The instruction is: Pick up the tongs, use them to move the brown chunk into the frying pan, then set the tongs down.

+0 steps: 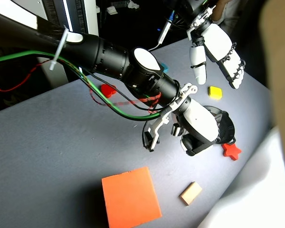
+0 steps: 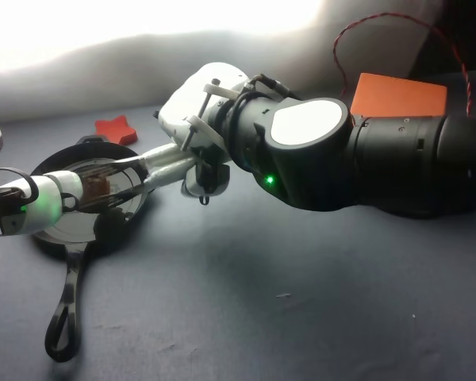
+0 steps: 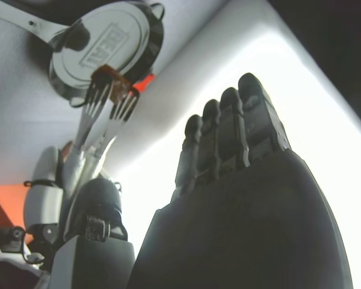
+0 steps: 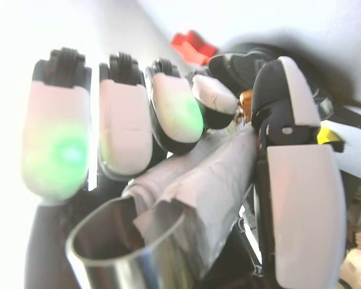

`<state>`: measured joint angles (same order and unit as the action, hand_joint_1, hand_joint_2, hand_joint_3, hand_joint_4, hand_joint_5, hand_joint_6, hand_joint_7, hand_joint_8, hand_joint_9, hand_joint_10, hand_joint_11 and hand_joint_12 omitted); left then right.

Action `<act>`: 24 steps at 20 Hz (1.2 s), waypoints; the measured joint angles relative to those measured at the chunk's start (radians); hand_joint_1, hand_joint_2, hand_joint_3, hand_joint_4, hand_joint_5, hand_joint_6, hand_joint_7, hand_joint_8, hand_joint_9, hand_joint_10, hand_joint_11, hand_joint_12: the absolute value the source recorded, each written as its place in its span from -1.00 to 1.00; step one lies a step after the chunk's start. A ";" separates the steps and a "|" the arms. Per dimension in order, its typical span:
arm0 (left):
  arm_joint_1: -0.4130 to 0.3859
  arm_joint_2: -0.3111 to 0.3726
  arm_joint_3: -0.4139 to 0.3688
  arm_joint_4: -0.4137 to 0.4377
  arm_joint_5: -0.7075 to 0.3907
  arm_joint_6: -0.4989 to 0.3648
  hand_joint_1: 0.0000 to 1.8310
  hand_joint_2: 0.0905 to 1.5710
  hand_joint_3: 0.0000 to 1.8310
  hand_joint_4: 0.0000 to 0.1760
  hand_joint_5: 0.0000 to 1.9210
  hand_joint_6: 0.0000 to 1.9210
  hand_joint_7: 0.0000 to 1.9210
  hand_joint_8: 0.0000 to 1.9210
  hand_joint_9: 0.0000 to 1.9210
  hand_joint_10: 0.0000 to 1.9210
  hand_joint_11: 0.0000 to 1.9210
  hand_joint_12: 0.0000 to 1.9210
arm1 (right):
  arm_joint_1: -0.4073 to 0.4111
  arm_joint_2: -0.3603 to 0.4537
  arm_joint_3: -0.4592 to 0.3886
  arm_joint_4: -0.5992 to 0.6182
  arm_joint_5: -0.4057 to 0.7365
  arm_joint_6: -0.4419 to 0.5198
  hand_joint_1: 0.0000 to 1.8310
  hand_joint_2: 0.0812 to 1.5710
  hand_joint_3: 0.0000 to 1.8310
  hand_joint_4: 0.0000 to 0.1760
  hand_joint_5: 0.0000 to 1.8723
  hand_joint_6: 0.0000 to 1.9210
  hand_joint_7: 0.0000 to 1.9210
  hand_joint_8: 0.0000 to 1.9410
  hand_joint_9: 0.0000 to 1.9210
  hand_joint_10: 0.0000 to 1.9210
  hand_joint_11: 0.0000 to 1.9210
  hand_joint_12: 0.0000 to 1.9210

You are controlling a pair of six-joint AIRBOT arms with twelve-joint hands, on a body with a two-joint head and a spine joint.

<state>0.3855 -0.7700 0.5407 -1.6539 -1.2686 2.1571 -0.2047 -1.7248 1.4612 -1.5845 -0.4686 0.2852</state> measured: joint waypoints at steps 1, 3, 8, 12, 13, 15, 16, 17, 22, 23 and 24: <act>0.000 0.000 0.000 0.000 0.000 0.000 -0.98 0.59 -1.00 -1.00 -0.93 -0.99 -0.93 -1.00 -0.96 -1.00 -1.00 -0.86 | 0.000 0.000 0.000 0.002 -0.005 0.000 -0.34 0.87 -0.99 1.00 0.24 0.90 0.39 0.93 0.48 1.00 0.49 1.00; 0.000 0.000 0.000 0.000 0.000 0.000 -1.00 0.60 -1.00 -1.00 -0.94 -1.00 -0.93 -1.00 -0.96 -1.00 -1.00 -0.88 | 0.000 0.002 0.002 -0.002 -0.012 0.000 -0.37 0.88 -1.00 1.00 0.23 0.82 0.39 0.85 0.46 1.00 0.45 1.00; 0.000 0.000 0.000 0.000 0.000 0.000 -0.96 0.60 -1.00 -0.99 -0.92 -1.00 -0.91 -1.00 -0.95 -1.00 -1.00 -0.84 | -0.005 0.004 0.002 -0.002 -0.025 0.000 -0.34 0.74 -1.00 -1.00 0.07 -0.08 0.34 0.50 0.38 0.92 0.27 1.00; 0.000 0.000 0.000 0.000 -0.001 -0.001 -0.96 0.60 -1.00 -0.99 -0.91 -0.99 -0.90 -1.00 -0.94 -0.99 -1.00 -0.80 | -0.007 0.015 -0.001 0.002 -0.029 -0.001 -0.47 0.74 -1.00 -1.00 0.12 -0.36 0.31 0.13 0.26 0.60 0.08 0.99; 0.000 0.000 0.000 0.000 -0.001 -0.001 -0.97 0.60 -1.00 -1.00 -0.91 -1.00 -0.91 -1.00 -0.94 -1.00 -1.00 -0.81 | -0.007 0.018 -0.001 0.001 -0.031 -0.003 -0.48 0.74 -1.00 -1.00 0.10 -0.35 0.28 0.03 0.23 0.54 0.04 1.00; 0.000 0.000 0.000 0.000 -0.001 -0.001 -0.98 0.60 -1.00 -0.98 -0.91 -1.00 -0.92 -1.00 -0.96 -1.00 -1.00 -0.83 | -0.007 0.029 -0.011 0.001 -0.039 -0.005 -0.52 0.72 -1.00 -1.00 0.08 -0.39 0.23 -0.09 0.17 0.54 -0.03 0.98; 0.000 0.000 0.000 0.000 -0.001 -0.001 -1.00 0.61 -1.00 -1.00 -0.92 -1.00 -0.93 -1.00 -0.97 -1.00 -1.00 -0.85 | -0.006 0.037 -0.021 0.002 -0.040 -0.005 -0.49 0.68 -1.00 -1.00 0.08 -0.43 0.22 -0.18 0.13 0.48 -0.07 0.95; 0.000 0.000 0.000 0.000 -0.001 -0.001 -1.00 0.61 -1.00 -1.00 -0.92 -1.00 -0.93 -1.00 -0.97 -1.00 -1.00 -0.86 | -0.005 0.048 -0.036 0.001 -0.042 -0.005 -0.50 0.64 -1.00 -1.00 0.05 -0.39 0.18 -0.21 0.10 0.44 -0.13 0.91; 0.000 0.000 0.000 0.000 -0.001 -0.001 -0.98 0.60 -1.00 -1.00 -0.92 -1.00 -0.92 -1.00 -0.95 -1.00 -1.00 -0.78 | 0.042 0.125 -0.153 0.001 -0.060 -0.018 -0.47 0.56 -1.00 -1.00 -0.02 -0.40 0.03 0.02 -0.05 0.55 -0.27 0.93; 0.000 0.000 0.000 0.000 -0.002 -0.001 -0.99 0.60 -1.00 -1.00 -0.92 -1.00 -0.92 -1.00 -0.95 -1.00 -1.00 -0.81 | 0.050 0.150 -0.188 -0.003 -0.065 -0.023 -0.46 0.56 -1.00 -1.00 -0.02 -0.38 0.02 0.04 -0.04 0.54 -0.27 0.93; 0.000 0.000 0.000 0.000 -0.002 -0.001 -0.99 0.60 -1.00 -1.00 -0.93 -1.00 -0.93 -1.00 -0.96 -1.00 -1.00 -0.84 | 0.053 0.183 -0.227 -0.002 -0.069 -0.027 -0.46 0.56 -1.00 -1.00 -0.02 -0.38 0.03 0.04 -0.04 0.54 -0.27 0.93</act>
<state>0.3855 -0.7700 0.5407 -1.6543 -1.2705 2.1559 -0.1520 -1.5421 1.2339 -1.5860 -0.5373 0.2581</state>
